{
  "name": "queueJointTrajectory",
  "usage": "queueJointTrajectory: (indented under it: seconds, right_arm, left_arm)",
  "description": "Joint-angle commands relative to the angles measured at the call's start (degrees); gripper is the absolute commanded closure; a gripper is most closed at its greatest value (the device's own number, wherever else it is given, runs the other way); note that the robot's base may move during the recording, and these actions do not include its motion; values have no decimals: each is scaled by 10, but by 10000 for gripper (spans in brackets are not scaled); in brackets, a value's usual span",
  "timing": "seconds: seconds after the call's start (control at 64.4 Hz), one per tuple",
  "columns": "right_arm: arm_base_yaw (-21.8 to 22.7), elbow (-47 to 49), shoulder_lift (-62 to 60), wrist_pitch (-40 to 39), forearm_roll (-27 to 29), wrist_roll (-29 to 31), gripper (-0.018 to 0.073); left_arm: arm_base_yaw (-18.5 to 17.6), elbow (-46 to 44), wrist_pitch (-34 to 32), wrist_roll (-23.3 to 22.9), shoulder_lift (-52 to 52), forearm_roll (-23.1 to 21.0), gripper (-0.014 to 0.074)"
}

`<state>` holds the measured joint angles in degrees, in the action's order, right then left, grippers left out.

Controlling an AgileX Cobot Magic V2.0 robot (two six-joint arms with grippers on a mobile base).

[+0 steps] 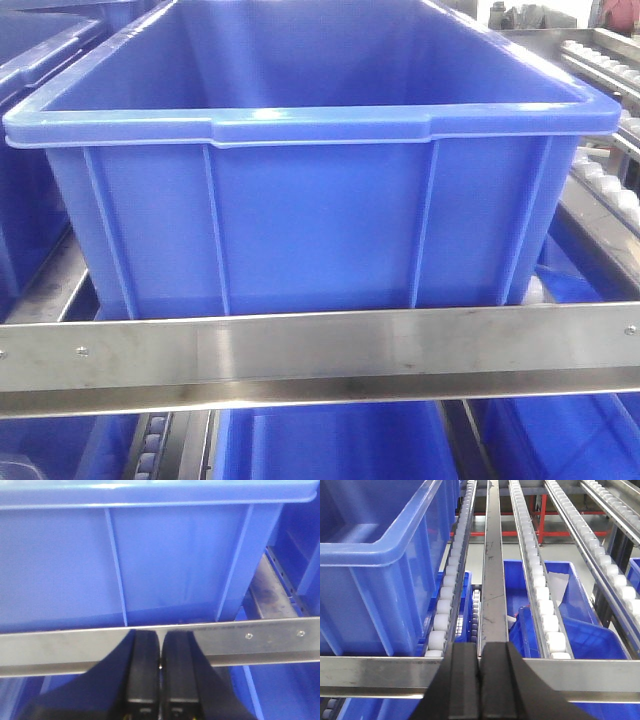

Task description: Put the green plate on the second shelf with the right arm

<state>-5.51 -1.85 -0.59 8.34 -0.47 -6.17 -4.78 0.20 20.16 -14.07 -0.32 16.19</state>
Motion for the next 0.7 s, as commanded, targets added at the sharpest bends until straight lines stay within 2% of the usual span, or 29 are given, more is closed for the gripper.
queueJointTrajectory:
  seconds: [0.0, 0.683]
  right_arm:
    - [2, 4, -10, -45, 1, 6, 506]
    - [2, 4, -10, -45, 1, 6, 506]
  left_arm:
    - [-4, 24, -33, -3, -13, 1, 472]
    - [-4, 24, -33, -3, -13, 1, 472]
